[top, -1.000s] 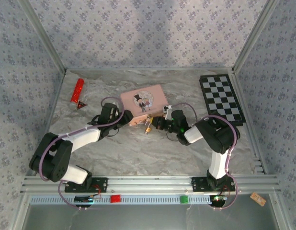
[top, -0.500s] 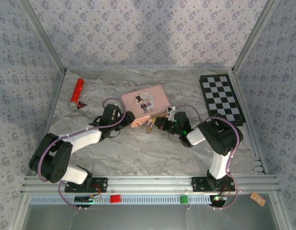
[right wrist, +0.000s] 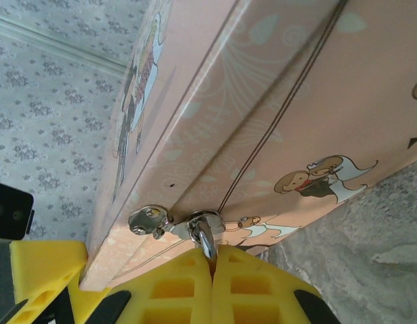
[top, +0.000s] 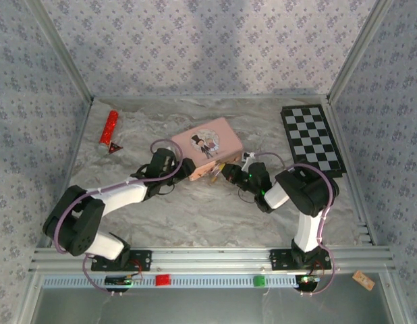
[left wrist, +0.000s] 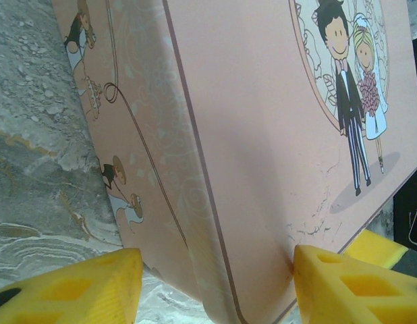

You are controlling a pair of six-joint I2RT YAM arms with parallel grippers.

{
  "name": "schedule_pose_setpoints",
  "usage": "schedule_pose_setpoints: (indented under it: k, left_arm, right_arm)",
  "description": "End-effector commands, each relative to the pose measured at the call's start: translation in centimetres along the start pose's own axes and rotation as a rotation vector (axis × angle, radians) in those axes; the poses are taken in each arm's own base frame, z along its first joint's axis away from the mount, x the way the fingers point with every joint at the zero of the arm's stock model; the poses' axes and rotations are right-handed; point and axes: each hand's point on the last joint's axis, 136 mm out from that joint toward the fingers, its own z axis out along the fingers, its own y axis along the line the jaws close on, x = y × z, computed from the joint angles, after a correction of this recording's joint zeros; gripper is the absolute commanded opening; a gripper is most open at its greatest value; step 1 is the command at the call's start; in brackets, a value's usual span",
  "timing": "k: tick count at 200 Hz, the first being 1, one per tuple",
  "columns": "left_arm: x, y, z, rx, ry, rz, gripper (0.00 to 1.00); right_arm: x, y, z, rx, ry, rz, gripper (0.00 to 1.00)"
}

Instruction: Unlock the padlock with the key

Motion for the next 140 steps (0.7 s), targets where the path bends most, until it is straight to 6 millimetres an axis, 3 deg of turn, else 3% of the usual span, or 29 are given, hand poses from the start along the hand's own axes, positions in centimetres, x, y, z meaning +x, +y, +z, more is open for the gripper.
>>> schedule_pose_setpoints:
  k: [1, 140]
  left_arm:
    - [1.5, 1.6, 0.5, -0.074, 0.053, -0.007, 0.6]
    - [1.8, 2.3, 1.0, -0.085, 0.05, -0.015, 0.61]
  right_arm:
    - [-2.9, 1.0, -0.4, -0.041, -0.155, 0.016, 0.0]
    - [-5.7, 0.7, -2.6, -0.003, -0.305, 0.071, 0.0]
